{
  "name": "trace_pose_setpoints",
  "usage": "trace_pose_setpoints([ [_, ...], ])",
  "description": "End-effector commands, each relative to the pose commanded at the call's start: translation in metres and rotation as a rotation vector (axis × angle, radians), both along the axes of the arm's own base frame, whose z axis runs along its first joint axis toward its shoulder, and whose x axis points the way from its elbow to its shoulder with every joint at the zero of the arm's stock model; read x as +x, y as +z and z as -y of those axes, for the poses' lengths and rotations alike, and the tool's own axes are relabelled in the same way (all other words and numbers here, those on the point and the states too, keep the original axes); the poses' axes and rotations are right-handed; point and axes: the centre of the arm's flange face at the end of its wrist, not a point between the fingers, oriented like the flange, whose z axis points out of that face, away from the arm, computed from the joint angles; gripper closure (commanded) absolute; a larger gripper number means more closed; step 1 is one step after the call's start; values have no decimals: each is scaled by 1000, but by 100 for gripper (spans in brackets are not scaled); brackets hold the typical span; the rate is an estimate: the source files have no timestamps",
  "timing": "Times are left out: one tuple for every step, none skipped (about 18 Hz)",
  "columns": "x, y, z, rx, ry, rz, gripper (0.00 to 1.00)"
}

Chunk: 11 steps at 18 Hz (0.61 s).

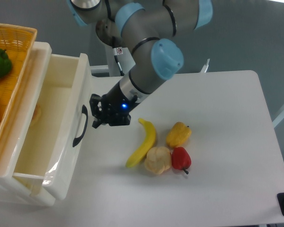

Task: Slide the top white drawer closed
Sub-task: 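Push the drawer front with the gripper, sliding the drawer inward, then keep pushing the drawer front until it sits flush with the cabinet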

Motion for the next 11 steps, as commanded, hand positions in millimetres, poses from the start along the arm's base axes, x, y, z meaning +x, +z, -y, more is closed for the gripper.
trace_pose_setpoints([
  [0,-5,-2,-6,-2,7,90],
  [2,-7,-4,-8,-6,10,90],
  [4,-8,-4,-10,-8,12,90],
  [8,-10,-6,-13,-14,16,90],
  [12,-11,-8,-15,-22,16,90],
  [13,-13,-8,-18,-25,17,90],
  [13,-13,-8,-18,-25,17,90],
  [17,-13,-10,-18,-32,17,90],
  [20,-13,-12,-18,-38,16,90],
  [21,-14,-12,-19,-39,18,90],
  [23,-14,-12,-20,-43,17,90],
])
